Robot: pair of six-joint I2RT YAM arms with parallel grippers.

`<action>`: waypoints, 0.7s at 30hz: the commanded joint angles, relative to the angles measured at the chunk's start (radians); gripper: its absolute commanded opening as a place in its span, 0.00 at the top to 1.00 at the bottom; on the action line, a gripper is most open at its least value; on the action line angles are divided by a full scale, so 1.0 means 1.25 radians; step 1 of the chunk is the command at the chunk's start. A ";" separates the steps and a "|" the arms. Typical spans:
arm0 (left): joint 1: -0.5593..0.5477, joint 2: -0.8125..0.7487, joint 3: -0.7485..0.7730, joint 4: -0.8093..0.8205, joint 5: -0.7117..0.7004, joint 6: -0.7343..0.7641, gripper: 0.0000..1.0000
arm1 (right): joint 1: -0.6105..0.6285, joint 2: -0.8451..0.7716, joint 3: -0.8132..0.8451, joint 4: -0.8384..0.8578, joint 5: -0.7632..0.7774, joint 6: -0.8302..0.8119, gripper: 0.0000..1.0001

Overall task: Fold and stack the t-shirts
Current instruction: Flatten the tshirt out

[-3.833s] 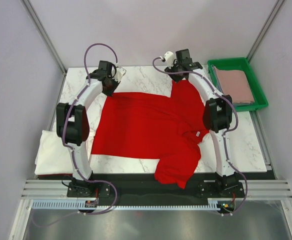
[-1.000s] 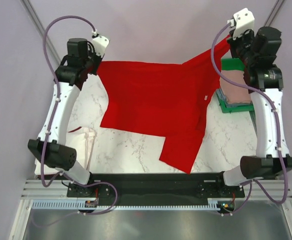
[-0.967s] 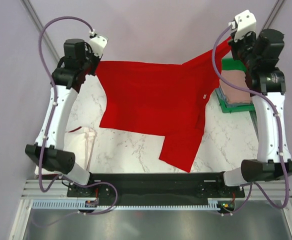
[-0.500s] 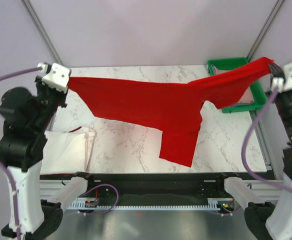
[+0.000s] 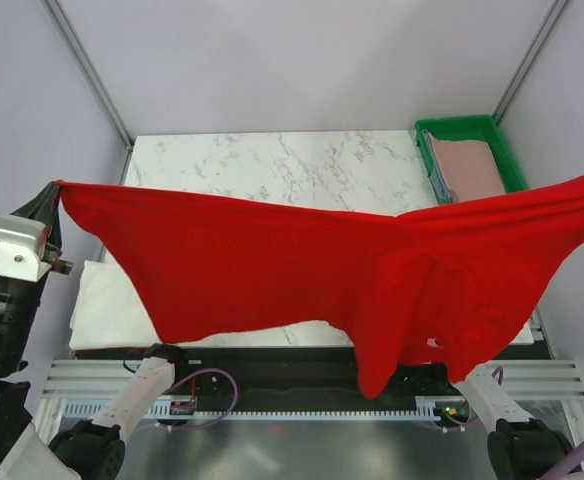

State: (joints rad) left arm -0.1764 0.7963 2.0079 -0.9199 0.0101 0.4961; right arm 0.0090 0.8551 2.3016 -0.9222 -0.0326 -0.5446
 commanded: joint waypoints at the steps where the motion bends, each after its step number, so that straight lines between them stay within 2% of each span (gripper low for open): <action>1: 0.002 0.067 0.031 -0.004 -0.028 0.061 0.98 | -0.001 0.058 -0.032 0.044 0.062 -0.063 1.00; 4: 0.002 0.096 -0.007 0.017 -0.017 0.074 0.98 | -0.001 0.071 -0.119 0.119 0.041 -0.091 1.00; 9: 0.002 0.126 -0.213 0.146 -0.018 0.098 0.98 | -0.001 0.116 -0.320 0.264 0.052 -0.117 1.00; 14: 0.002 0.222 -0.386 0.258 -0.012 0.112 0.98 | -0.001 0.214 -0.429 0.352 0.031 -0.124 1.00; 18: 0.002 0.335 -0.393 0.328 0.009 0.099 0.98 | -0.001 0.343 -0.435 0.415 0.070 -0.111 1.00; 21: 0.002 0.412 -0.306 0.351 0.001 0.084 0.98 | -0.001 0.418 -0.376 0.443 0.092 -0.092 1.00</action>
State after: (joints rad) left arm -0.1764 1.3090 1.5105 -0.6270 0.0105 0.5892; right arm 0.0093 1.3647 1.7405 -0.5102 0.0185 -0.6739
